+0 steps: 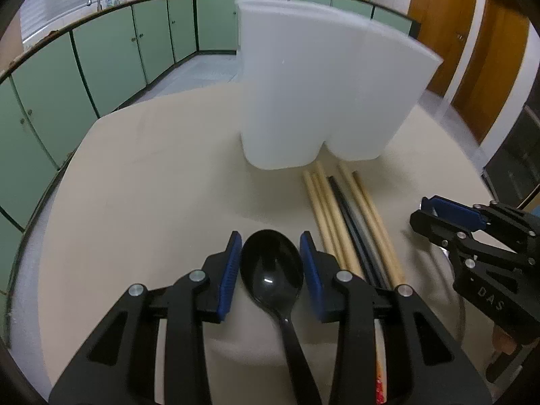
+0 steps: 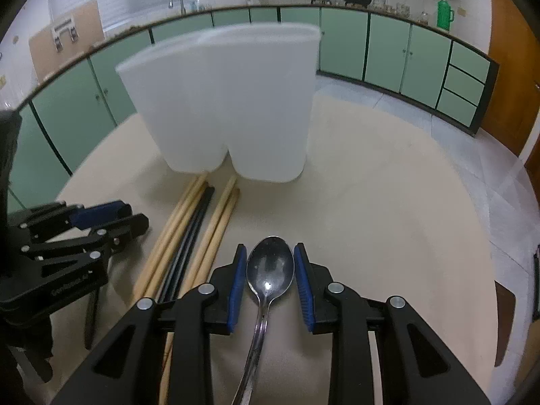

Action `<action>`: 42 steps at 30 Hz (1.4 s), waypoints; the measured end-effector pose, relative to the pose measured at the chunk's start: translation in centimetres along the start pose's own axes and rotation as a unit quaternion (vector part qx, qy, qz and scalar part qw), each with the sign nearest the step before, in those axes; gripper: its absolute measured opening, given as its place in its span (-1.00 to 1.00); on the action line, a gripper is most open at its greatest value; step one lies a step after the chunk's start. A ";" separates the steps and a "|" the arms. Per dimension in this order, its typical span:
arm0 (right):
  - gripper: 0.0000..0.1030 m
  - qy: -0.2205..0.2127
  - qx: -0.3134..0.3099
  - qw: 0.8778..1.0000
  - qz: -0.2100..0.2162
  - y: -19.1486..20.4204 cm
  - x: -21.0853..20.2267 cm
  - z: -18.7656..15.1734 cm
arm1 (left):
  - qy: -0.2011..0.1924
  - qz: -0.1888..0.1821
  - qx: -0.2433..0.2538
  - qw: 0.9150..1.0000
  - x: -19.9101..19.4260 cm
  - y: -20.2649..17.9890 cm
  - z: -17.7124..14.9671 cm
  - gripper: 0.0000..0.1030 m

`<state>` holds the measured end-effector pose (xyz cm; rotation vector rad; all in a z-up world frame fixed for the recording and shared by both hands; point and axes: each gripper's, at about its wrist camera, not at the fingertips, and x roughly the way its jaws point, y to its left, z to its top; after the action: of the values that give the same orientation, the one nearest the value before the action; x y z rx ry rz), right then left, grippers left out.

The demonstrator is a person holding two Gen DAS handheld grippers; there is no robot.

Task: Organize utensils
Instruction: 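Close left tool on black plastic spoon while right tool holds silver spoon, then lift both spoons and lower them into the white utensil holder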

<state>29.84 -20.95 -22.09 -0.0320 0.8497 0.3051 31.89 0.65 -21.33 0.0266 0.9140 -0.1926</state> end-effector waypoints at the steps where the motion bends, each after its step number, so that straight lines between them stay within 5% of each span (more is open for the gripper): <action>1: -0.45 -0.010 0.005 1.000 0.005 -0.2 -0.5 -0.1 | -0.008 -0.005 -0.001 1.000 -0.4 0.0 -0.1 -0.33; 8: -0.45 -0.070 0.010 0.997 0.026 -1.0 -3.4 -0.1 | -0.092 -0.044 -0.015 0.995 -4.5 -0.1 -1.0 -0.34; 22: -0.46 -0.188 0.013 0.980 0.058 -1.2 -9.6 3.2 | -0.226 -0.009 0.009 0.974 -11.7 -1.8 0.0 -0.34; 33: -0.46 -0.273 -0.010 0.960 0.058 -1.3 -14.8 9.9 | -0.325 0.003 0.019 0.946 -15.1 -3.6 7.6 -0.34; 42: -0.46 -0.303 0.010 0.953 0.026 -2.1 -12.5 15.7 | -0.370 0.034 0.031 0.928 -13.0 -5.3 14.4 -0.34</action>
<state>34.22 -23.79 -2.62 0.0995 0.2431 0.3319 34.51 -4.06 -1.91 0.0397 0.1498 -0.1482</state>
